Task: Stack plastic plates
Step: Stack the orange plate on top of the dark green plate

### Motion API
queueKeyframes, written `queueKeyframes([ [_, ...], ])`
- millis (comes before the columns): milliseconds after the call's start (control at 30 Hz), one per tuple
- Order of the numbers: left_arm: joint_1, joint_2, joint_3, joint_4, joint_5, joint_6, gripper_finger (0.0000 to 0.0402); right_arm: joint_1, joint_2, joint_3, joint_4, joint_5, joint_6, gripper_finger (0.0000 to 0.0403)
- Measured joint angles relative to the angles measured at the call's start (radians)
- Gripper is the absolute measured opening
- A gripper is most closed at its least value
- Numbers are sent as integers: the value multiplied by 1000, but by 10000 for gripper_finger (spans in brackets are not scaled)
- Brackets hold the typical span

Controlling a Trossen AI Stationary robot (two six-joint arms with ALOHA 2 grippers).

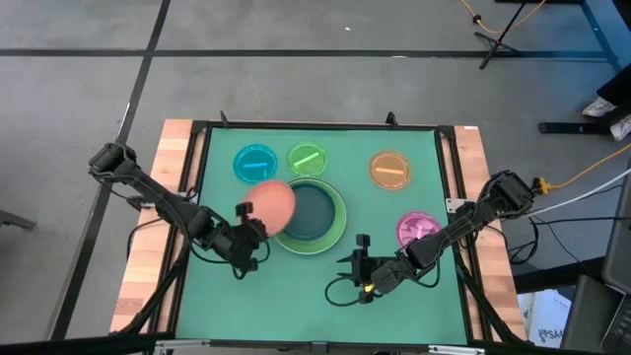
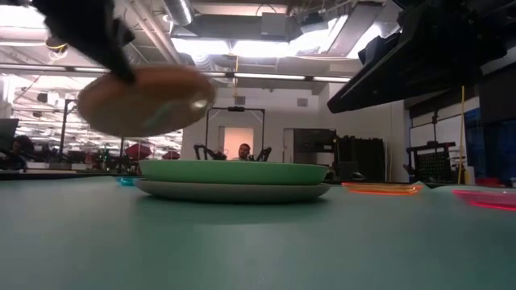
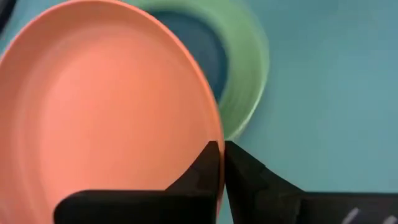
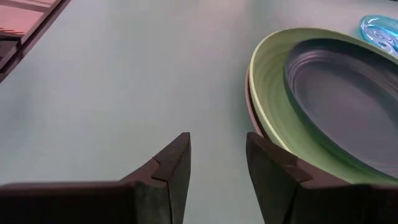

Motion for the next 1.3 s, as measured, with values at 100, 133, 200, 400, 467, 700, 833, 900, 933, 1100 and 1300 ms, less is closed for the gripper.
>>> queueKeyframes([
  [100, 13, 26, 0, 128, 1, 129, 9, 0, 0, 0, 2, 0, -4, 147],
  [133, 20, 36, 0, 161, 2, 166, 9, 0, 0, 0, 2, 0, -5, 147],
  [200, 40, 57, 0, 230, 2, 231, 9, 0, 0, 0, 2, 0, -5, 147],
  [400, 113, 137, 0, 343, 36, 342, 9, 0, 0, 0, 5, 2, -8, 147],
  [467, 139, 166, 0, 374, 63, 361, 9, 0, -1, 0, 5, 2, -8, 147],
  [700, 214, 266, 0, 465, 138, 412, 9, 0, -1, 0, 5, 3, -9, 147],
  [833, 242, 311, 0, 478, 171, 407, 9, 0, -1, 0, 4, 3, -9, 147],
  [900, 250, 331, 0, 477, 190, 407, 9, 0, -1, 0, 4, 3, -9, 147],
  [933, 253, 338, 0, 475, 198, 407, 9, 0, -1, 0, 4, 3, -9, 147],
  [1100, 260, 347, 0, 474, 209, 407, 9, 0, -1, 0, 4, 0, -6, 147],
  [1300, 259, 347, 0, 463, 210, 406, 18, 0, -1, 0, 4, -5, 57, 147],
])
